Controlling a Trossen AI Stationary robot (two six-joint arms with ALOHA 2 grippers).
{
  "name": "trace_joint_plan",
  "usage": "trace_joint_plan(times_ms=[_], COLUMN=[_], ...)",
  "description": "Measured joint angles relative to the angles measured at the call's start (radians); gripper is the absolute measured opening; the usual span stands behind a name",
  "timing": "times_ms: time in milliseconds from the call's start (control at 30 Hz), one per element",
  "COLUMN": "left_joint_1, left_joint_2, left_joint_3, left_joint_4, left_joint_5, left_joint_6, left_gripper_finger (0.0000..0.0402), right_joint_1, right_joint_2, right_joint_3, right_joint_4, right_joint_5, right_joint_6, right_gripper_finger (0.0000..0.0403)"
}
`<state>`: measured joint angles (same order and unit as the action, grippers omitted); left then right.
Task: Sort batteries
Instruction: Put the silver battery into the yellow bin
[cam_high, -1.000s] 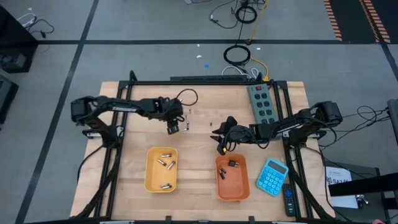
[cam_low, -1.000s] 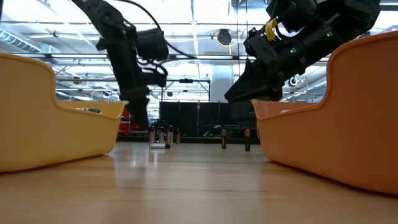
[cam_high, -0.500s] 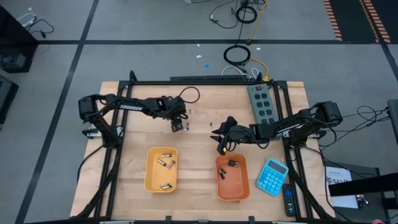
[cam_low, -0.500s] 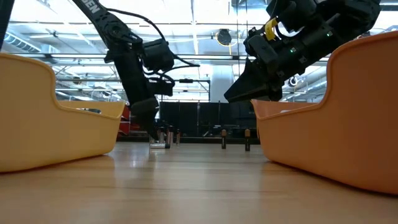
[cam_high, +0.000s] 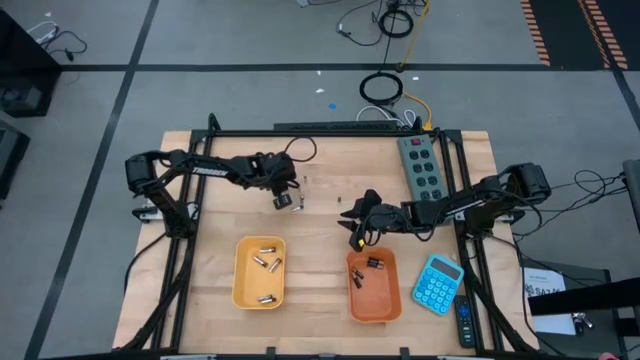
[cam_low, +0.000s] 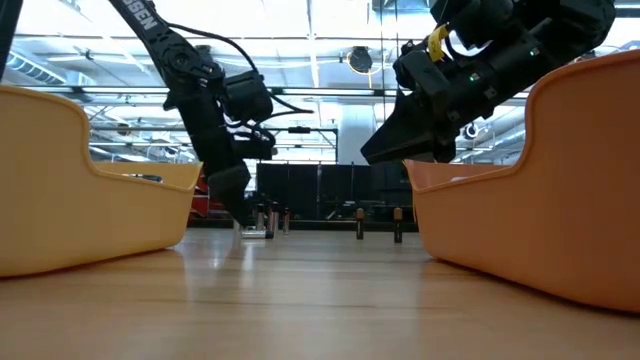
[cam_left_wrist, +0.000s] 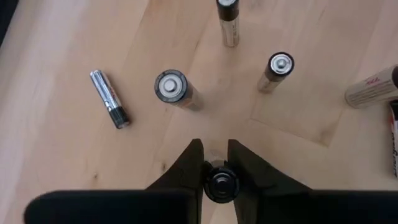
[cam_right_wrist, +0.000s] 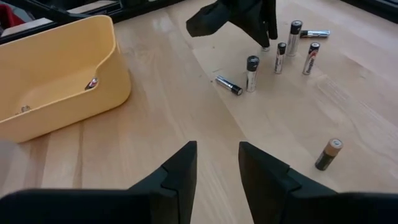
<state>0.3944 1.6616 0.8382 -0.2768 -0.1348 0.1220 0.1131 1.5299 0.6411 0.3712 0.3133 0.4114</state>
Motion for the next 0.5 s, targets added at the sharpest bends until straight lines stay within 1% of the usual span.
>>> trace_joint_plan(times_ms=[100, 300, 500], left_joint_1=[0.001, 0.0, 0.0], left_joint_2=[-0.001, -0.02, -0.109], left_joint_3=[-0.006, -0.009, -0.009], left_joint_4=[0.009, -0.025, -0.062], left_joint_5=[0.007, 0.017, 0.043], left_joint_6=[-0.001, -0.004, 0.001], left_gripper_finger=[0.0051, 0.0051, 0.0051], right_joint_1=[0.0, 0.0, 0.0], right_joint_2=[0.0, 0.0, 0.0], right_joint_3=[0.0, 0.0, 0.0], right_joint_4=[0.006, 0.006, -0.009], right_joint_5=[0.0, 0.0, -0.001], right_joint_6=[0.0, 0.0, -0.001], right_gripper_finger=[0.0109, 0.0109, 0.0109])
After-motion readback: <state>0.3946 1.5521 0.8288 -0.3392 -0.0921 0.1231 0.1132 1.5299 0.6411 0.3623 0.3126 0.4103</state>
